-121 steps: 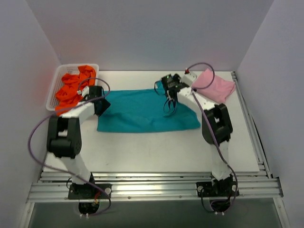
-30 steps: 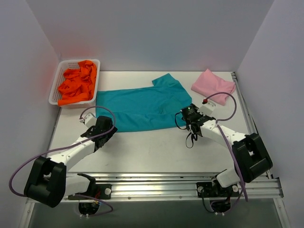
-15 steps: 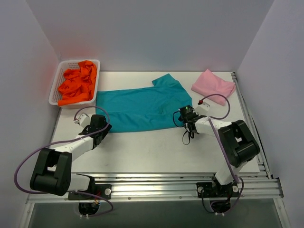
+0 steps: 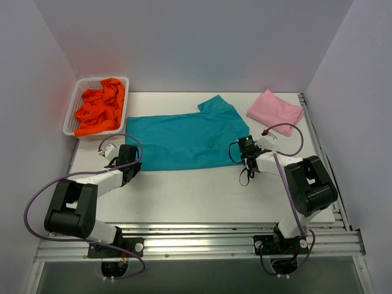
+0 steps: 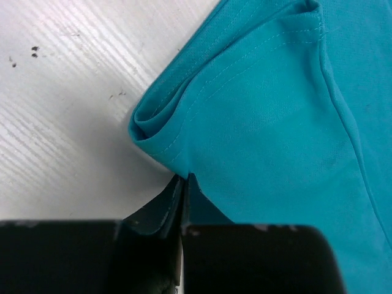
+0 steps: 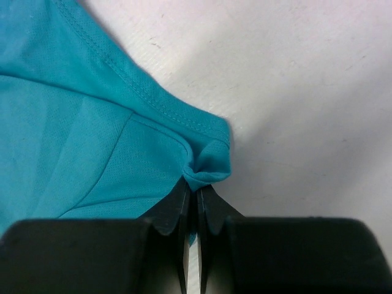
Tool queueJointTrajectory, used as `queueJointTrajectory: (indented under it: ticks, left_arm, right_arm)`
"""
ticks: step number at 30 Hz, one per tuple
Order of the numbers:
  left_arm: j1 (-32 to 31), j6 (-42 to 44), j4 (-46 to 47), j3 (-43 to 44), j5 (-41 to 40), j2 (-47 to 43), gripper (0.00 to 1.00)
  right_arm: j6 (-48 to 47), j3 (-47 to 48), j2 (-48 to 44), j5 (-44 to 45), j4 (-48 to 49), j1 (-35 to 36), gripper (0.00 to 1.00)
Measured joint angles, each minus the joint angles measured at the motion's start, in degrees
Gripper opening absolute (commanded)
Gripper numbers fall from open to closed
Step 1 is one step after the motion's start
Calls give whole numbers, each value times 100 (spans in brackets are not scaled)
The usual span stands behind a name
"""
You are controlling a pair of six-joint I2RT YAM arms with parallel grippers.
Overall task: Fold and stack the t-shirts
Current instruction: Fold the flattened tshirt in 1/3 of the way
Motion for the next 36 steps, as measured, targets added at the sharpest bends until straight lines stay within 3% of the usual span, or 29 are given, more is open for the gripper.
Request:
queueJointTrajectory:
  ticks: [9,20,22,23,25,26,27,29,30,31,36]
  left_arm:
    - [-26,111,-33,83,225,35,2]
    - [-649,-85,-844,-354,317,-1342,2]
    - [-723,-120,-986,-496,332,-1641,2]
    - [-756,-125,-1086,-584,337,-1818,4]
    - [-774,-129,-1276,-728,350,-2107,20]
    - [-778,-138,-1384,-809,365,-2267,33]
    - [-778,-140,-1515,-881,391,-2435,56]
    - [-796,-173,-1797,-1016,487,-2785,63]
    - [-811,-190,-2017,-1073,562,-3040,74]
    - [-833,-190,-2214,-1108,612,-3316,78]
    - [-874,-160,-2999,-951,581,-4728,87]
  right_arm:
    - [181,-321,-868,55,-341,-269,0]
    - [614,-758,-2306,380,-1447,-330,4]
    - [682,-855,-2492,345,-1574,-330,23]
    - [710,-907,-2597,321,-1631,-330,55]
    - [754,-955,-2767,295,-1770,-323,86]
    - [774,-970,-2859,286,-1849,-295,95]
    - [813,-977,-2955,293,-1939,-262,100]
    - [861,-981,-3174,315,-2173,-186,100]
    - [903,-981,-3307,334,-2302,-131,100]
    - [962,-981,-3504,398,-2479,-63,100]
    - [846,-907,-4350,686,-2732,107,98]
